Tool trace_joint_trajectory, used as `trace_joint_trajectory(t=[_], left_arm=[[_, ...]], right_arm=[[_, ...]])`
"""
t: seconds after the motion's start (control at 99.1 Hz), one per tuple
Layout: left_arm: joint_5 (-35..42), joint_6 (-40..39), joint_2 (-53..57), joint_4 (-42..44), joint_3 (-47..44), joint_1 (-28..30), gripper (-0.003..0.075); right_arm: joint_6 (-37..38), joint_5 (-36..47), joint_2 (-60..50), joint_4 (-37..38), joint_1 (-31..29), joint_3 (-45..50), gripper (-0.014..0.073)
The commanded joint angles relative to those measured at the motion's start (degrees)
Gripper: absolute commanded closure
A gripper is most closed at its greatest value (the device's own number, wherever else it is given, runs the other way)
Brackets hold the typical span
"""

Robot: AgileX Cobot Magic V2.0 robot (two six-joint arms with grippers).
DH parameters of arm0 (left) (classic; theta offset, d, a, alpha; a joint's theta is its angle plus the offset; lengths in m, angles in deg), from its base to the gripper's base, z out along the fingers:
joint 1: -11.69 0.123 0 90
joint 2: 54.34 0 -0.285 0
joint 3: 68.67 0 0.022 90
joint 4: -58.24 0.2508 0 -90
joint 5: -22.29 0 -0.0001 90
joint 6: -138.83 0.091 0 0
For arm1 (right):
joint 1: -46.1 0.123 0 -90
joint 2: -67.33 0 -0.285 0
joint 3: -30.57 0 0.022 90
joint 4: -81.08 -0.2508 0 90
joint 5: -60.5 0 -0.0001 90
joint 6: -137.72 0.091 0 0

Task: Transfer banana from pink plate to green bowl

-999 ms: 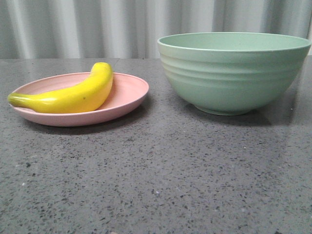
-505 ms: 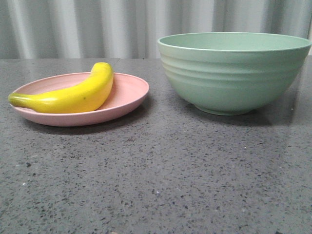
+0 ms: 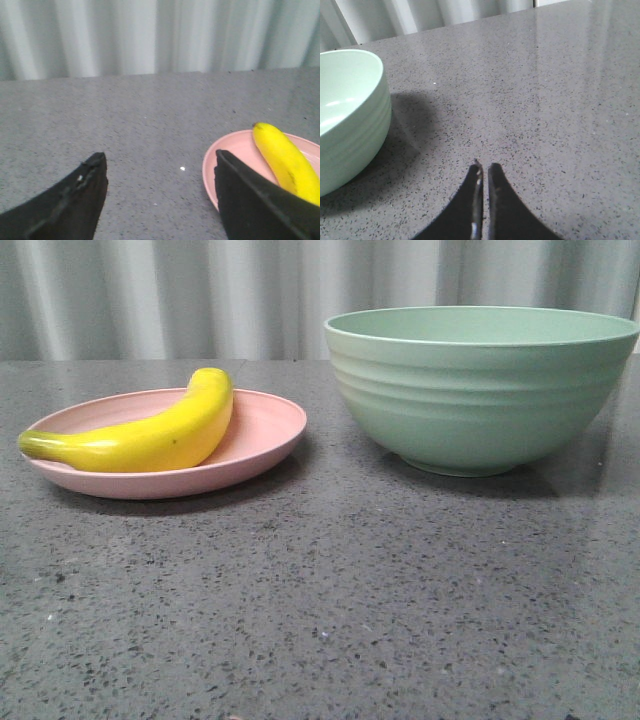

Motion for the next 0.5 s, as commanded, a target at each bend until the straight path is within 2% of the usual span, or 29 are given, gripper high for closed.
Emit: trace_joint_trajectory(t=[0.0, 0.363, 0.494], left_arm=[[-0.5, 0.0, -4.5, -0.3, 5.3, -3.8, 0.0325], [-2.5, 0.0, -23.5, -0.3, 14.5, -19.3, 0.0329], [-2.9, 0.0, -29.9, -0.5, 16.8, -23.2, 0.0268]], right_arm=[[-0.1, 6.8, 1.0, 0.0, 0.0, -0.8, 0.0656], [-0.1, 7.1, 1.0, 0.0, 0.0, -0.7, 0.0656], [-0.1, 7.1, 1.0, 0.0, 0.0, -0.7, 0.0656]])
